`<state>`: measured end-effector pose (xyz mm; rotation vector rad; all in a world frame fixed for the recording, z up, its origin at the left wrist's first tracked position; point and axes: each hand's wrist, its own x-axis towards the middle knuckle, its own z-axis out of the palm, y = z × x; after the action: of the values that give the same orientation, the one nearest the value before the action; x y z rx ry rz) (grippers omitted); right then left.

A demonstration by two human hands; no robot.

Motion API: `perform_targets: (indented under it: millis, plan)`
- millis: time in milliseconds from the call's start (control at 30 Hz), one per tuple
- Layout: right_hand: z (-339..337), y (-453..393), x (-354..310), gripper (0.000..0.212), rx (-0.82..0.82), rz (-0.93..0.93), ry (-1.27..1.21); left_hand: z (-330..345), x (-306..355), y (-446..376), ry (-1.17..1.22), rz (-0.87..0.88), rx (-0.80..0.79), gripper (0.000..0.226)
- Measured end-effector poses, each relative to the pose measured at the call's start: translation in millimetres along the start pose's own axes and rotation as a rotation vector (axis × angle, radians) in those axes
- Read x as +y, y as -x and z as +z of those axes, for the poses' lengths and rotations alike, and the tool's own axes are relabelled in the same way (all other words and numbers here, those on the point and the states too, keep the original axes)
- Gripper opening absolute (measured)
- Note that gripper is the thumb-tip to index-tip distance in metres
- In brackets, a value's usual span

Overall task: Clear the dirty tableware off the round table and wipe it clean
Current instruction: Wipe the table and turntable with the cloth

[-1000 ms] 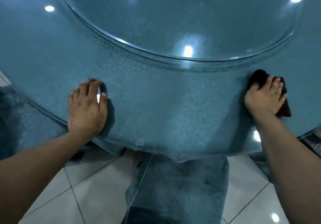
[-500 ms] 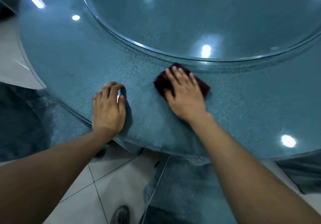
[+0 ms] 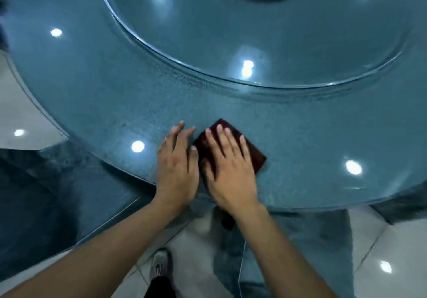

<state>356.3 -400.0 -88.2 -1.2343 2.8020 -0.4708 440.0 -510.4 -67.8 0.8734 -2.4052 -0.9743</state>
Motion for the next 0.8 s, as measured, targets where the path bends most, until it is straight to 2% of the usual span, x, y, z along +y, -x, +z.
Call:
perform_targets:
  millis: [100, 167, 200, 233, 300, 367, 400, 467, 667, 733, 800]
  plan:
    - [5.0, 21.8, -45.6, 0.061, -0.042, -0.015, -0.019, -51.1, -37.6, -15.7, -0.093, 0.127, 0.001, 0.048]
    - [-2.2, 12.7, -16.5, 0.062, -0.095, -0.088, 0.045, -83.3, -72.5, -35.1, -0.234, 0.150, -0.013, 0.048]
    - [-7.5, 3.6, 7.8, 0.063, -0.090, -0.041, 0.072, -98.0, -90.8, -46.2, -0.313, 0.161, -0.020, 0.048]
    - [-13.4, -8.1, 35.9, 0.065, -0.048, 0.083, 0.089, -112.4, -108.2, -57.4, -0.382, 0.173, -0.028, 0.049]
    - [-26.6, -31.8, 85.0, 0.071, 0.051, 0.460, 0.095, -134.1, -137.7, -78.1, -0.477, 0.188, -0.056, 0.049]
    - [-26.9, -56.3, 92.8, 0.075, 0.104, 0.731, 0.091, -143.7, -157.1, -93.8, -0.525, 0.200, -0.087, 0.050]
    - [-20.5, -67.9, 78.7, 0.075, 0.127, 0.785, 0.085, -143.7, -162.9, -97.7, -0.531, 0.211, -0.104, 0.051]
    - [-2.4, -90.5, 29.1, 0.072, 0.147, 0.732, 0.086, -139.3, -168.4, -97.1, -0.522, 0.226, -0.116, 0.052]
    - [59.8, -154.0, -162.7, 0.065, -0.037, 0.098, 0.043, -132.8, -176.1, -96.2, -0.508, 0.232, -0.075, 0.050]
    - [68.5, -162.1, -180.1, 0.063, -0.075, -0.014, 0.034, -132.5, -174.3, -96.3, -0.517, 0.230, -0.055, 0.049]
    - [63.6, -158.4, -160.4, 0.063, -0.066, -0.009, 0.017, -132.1, -172.7, -95.5, -0.511, 0.234, -0.059, 0.048]
